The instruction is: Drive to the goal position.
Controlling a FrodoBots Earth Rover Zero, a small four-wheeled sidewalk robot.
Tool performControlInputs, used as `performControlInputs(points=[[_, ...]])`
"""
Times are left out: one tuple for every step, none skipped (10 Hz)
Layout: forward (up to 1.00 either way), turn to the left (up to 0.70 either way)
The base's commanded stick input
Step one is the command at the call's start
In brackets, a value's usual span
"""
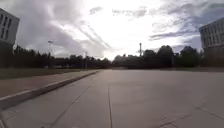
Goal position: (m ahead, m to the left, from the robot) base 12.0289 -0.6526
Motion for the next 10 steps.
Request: performControlInputs(points=[[0.70, 0.00], [0.70, 0.00], [0.70, 0.00], [0.70, 0.00], [0.70, 0.00], [0.70, 0.00], [0.70, 0.00], [0.70, 0.00], [0.70, 0.00], [0.70, 0.00]])
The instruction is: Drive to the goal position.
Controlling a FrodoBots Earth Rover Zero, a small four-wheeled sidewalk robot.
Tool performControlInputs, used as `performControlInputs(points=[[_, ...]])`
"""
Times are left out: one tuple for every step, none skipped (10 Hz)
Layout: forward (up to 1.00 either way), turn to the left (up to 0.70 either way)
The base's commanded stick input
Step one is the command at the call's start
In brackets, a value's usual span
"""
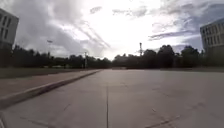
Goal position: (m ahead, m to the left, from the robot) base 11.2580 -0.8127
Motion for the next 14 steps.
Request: performControlInputs(points=[[0.70, 0.00], [0.70, 0.00], [0.70, 0.00], [0.70, 0.00], [0.70, 0.00], [0.70, 0.00], [0.70, 0.00], [0.70, 0.00], [0.70, 0.00], [0.70, 0.00], [0.70, 0.00], [0.70, 0.00], [0.70, 0.00], [0.70, 0.00]])
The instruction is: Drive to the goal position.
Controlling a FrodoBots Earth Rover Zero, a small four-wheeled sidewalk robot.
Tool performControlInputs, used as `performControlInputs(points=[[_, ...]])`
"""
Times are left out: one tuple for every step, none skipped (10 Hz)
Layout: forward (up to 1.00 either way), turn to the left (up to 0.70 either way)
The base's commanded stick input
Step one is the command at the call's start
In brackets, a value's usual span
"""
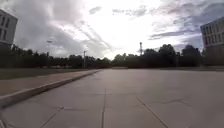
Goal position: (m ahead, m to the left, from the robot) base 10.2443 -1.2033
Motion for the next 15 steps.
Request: performControlInputs(points=[[0.70, 0.00], [0.70, 0.00], [0.70, 0.00], [0.70, 0.00], [0.70, 0.00], [0.70, 0.00], [0.70, 0.00], [0.70, 0.00], [0.70, 0.00], [0.70, 0.00], [0.70, 0.00], [0.70, 0.00], [0.70, 0.00], [0.70, 0.00], [0.70, 0.00]])
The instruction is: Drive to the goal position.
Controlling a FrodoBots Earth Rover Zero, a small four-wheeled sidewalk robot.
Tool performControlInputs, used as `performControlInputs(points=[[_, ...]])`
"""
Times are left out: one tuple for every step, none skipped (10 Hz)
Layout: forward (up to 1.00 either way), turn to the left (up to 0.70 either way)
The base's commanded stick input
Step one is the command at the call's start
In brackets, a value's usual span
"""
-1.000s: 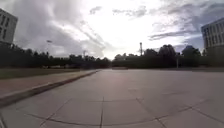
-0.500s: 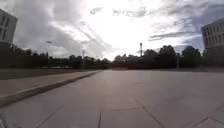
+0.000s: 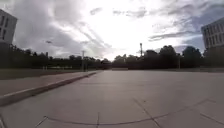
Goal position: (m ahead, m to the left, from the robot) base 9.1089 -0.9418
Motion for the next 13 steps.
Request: performControlInputs(points=[[0.70, 0.00], [0.70, 0.00], [0.70, 0.00], [0.70, 0.00], [0.70, 0.00], [0.70, 0.00], [0.70, 0.00], [0.70, 0.00], [0.70, 0.00], [0.70, 0.00], [0.70, 0.00], [0.70, 0.00], [0.70, 0.00]])
